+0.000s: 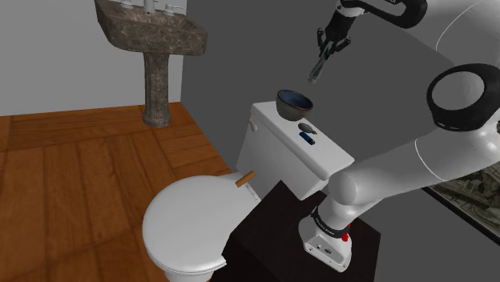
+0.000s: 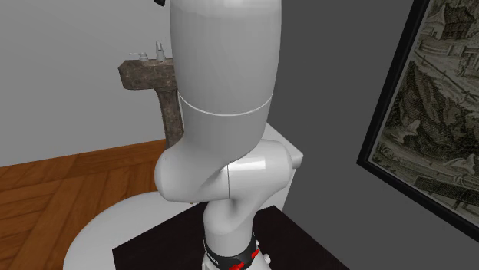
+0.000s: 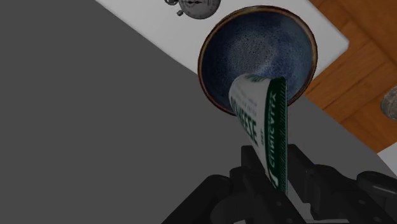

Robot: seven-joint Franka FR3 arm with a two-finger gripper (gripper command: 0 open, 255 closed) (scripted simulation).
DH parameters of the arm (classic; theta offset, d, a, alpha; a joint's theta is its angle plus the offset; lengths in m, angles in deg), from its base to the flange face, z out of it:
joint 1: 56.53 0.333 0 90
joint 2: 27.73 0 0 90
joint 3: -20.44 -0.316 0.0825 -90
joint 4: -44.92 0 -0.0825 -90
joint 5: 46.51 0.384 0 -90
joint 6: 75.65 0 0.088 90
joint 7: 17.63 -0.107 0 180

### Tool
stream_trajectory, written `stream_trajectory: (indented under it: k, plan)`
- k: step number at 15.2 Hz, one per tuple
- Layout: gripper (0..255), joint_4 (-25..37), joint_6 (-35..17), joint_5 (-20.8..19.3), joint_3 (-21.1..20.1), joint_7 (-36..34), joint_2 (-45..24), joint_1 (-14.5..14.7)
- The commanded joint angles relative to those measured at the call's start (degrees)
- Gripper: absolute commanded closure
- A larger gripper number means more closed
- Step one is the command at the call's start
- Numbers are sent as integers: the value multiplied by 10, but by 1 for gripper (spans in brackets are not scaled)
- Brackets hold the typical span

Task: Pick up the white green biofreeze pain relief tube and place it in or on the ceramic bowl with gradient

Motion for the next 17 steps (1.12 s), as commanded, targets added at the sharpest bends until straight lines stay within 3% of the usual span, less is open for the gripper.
stream_trajectory:
  k: [1,3,17]
  plan:
    - [255,49,0,2,2,3,-48,0]
    - [255,116,9,6,4,8,-105,0]
    - [255,-36,-102,0,7,-14,-66,-2]
